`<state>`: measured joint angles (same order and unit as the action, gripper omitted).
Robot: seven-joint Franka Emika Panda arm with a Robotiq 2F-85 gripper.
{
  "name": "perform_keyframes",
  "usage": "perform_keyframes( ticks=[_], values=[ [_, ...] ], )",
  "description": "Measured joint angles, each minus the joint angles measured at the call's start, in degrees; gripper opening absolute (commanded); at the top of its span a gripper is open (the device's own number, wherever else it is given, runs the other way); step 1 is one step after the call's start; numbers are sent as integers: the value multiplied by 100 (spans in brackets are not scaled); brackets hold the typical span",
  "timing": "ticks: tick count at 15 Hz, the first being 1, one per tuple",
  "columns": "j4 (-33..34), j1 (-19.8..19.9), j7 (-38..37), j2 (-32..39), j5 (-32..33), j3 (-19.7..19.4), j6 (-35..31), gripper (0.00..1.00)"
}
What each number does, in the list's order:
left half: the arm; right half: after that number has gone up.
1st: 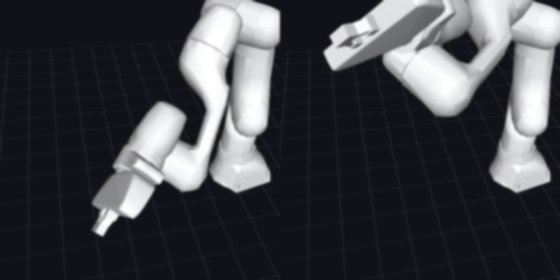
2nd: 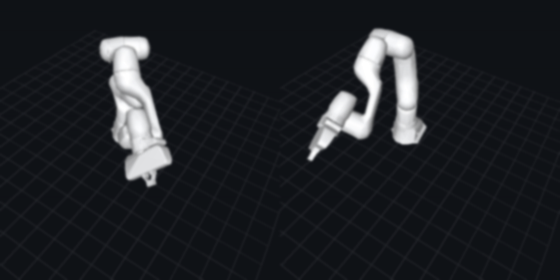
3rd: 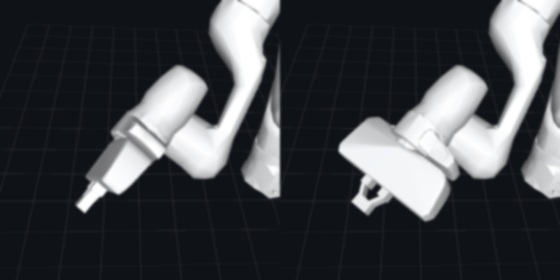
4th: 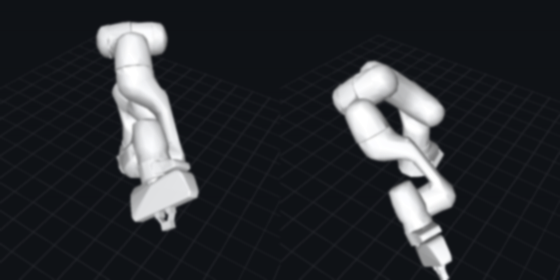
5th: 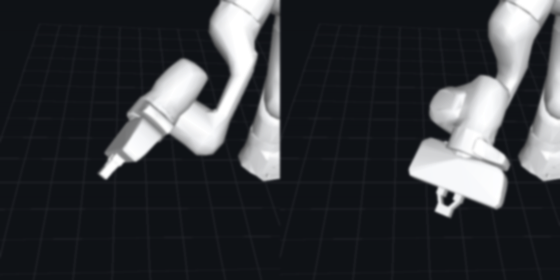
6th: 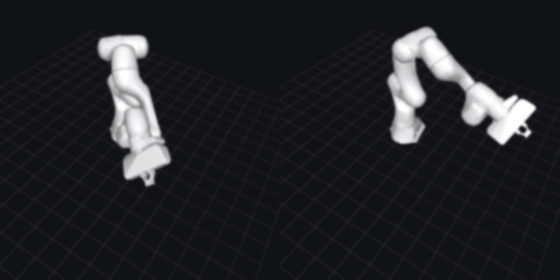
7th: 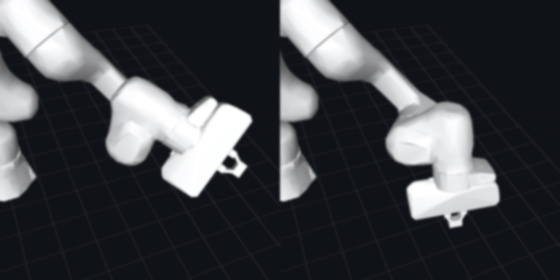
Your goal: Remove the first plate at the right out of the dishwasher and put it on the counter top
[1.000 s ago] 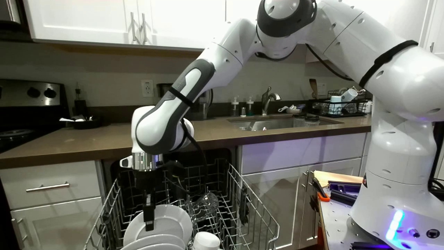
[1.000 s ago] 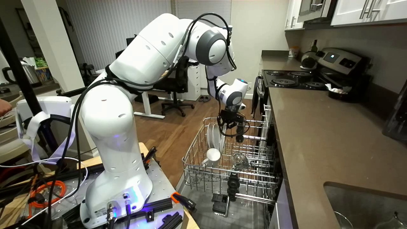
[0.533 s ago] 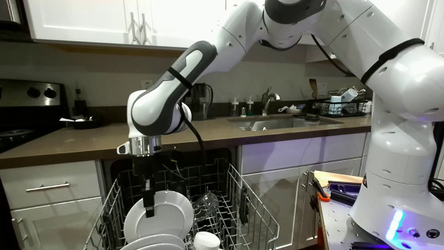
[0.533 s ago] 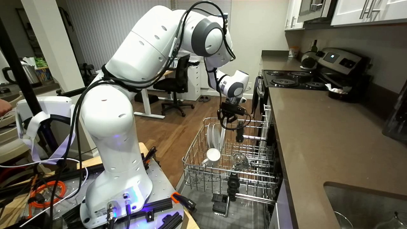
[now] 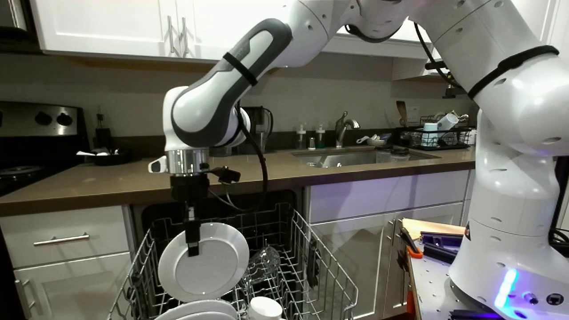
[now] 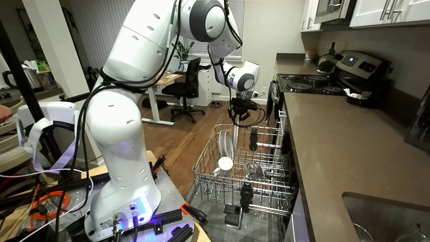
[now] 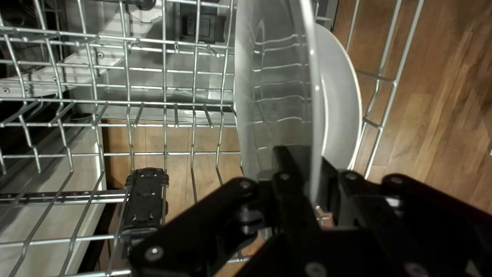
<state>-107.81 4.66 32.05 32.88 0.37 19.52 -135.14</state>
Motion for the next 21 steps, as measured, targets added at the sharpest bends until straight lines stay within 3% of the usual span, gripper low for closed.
perform_keyframes(
  ticks=[5, 9, 16, 21],
  values=[
    [-533, -322, -30, -800, 69, -266, -238, 6],
    [-956, -722, -387, -1337, 576, -604, -762, 6],
    [-1287, -1377, -1951, -1940, 2439, -1320, -1176, 6],
    [-1246, -1532, -2945, -2103, 3643, -1616, -1174, 6]
  ],
)
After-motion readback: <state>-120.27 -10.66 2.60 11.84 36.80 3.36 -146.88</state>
